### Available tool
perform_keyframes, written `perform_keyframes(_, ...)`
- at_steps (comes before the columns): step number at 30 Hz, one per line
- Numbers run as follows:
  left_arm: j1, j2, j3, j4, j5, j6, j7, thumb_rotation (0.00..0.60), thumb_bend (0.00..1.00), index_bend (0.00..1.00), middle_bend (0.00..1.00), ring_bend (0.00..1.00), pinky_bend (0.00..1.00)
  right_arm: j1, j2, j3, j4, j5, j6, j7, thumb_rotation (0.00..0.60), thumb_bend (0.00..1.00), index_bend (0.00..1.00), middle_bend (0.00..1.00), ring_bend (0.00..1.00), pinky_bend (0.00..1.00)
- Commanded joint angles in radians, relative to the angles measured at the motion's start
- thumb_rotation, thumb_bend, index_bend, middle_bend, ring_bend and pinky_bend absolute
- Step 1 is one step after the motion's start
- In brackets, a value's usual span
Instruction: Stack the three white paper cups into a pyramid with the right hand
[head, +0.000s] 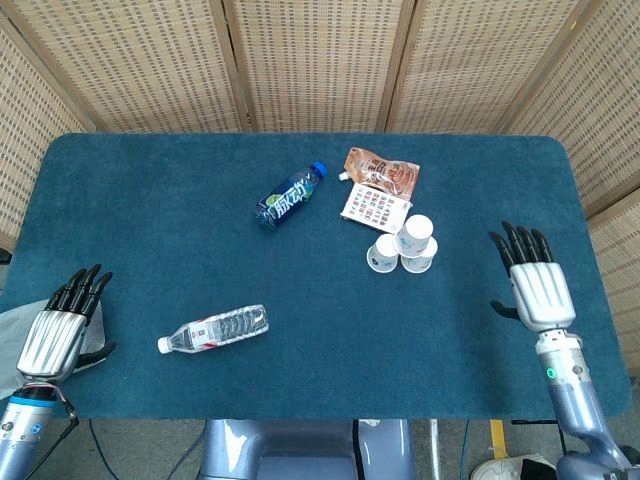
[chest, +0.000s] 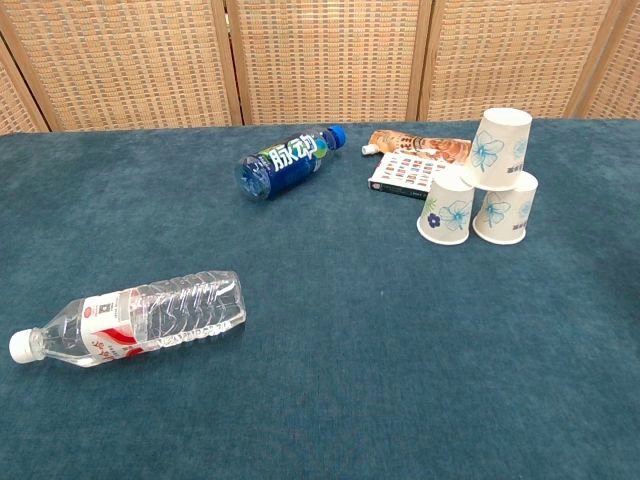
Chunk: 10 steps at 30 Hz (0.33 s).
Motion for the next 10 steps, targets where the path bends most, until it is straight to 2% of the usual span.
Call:
perform_keyframes(1, 0.002, 0.001, -0.001, -0.002, 0.002, 0.005, 0.003, 0.6, 0.11, 0.0, 0.0, 0.0, 0.16, -0.093, -0.058, -0.055, 0.095, -0.099, 0.076, 0.063, 0.6, 0.16, 0.1, 0.0, 0.0, 0.06)
perform_keyframes(10, 0.01, 0.004, -0.002, -0.003, 0.007, 0.023, 0.002, 0.6, 0.11, 0.0, 0.0, 0.0, 0.16, -0.174, -0.109, -0.073, 0.19, -0.171, 0.098, 0.117, 0.6, 0.16, 0.1, 0.0, 0.0, 0.06)
